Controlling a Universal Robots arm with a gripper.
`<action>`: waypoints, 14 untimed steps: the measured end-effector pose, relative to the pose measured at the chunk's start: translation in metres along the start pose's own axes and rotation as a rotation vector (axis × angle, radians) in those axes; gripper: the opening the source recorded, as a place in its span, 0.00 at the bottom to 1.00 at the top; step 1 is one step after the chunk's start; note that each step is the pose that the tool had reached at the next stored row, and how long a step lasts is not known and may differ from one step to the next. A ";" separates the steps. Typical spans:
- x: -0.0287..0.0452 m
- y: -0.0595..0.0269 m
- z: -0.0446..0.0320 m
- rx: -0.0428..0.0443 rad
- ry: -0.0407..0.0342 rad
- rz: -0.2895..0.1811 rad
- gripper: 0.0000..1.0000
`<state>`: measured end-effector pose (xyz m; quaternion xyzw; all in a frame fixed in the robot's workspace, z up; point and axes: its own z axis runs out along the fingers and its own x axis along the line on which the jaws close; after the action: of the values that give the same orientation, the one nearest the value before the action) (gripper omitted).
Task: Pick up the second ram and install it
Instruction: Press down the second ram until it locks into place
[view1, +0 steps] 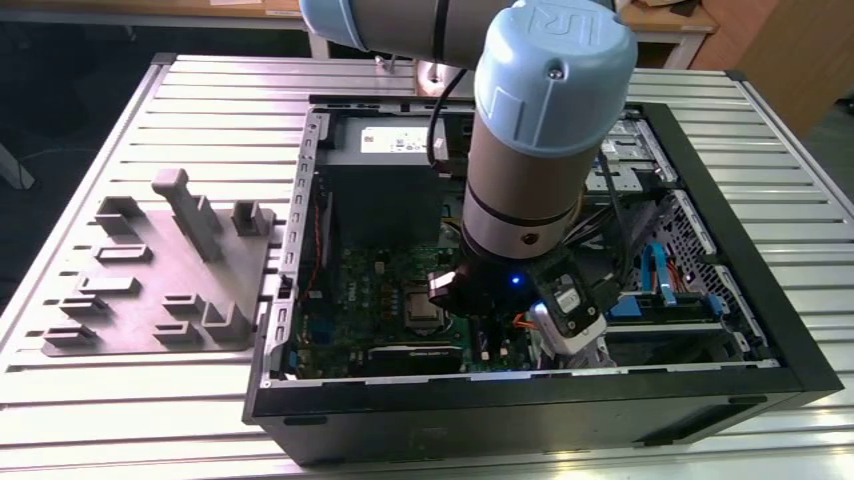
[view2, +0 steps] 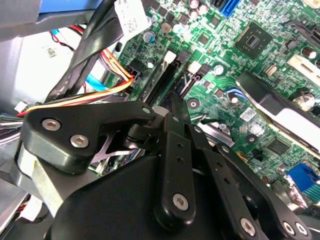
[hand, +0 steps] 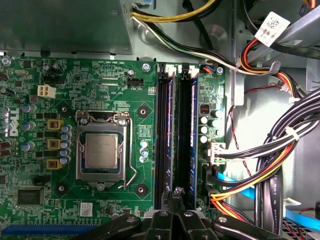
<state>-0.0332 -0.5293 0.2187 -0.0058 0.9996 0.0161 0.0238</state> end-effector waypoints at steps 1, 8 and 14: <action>0.0000 0.0000 0.0001 0.0000 0.0000 0.000 0.10; 0.0001 -0.0001 0.0018 0.0000 0.0000 0.000 0.10; -0.0002 0.0002 -0.0040 -0.0009 -0.0003 0.000 0.10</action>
<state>-0.0332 -0.5292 0.2227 -0.0058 0.9996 0.0165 0.0239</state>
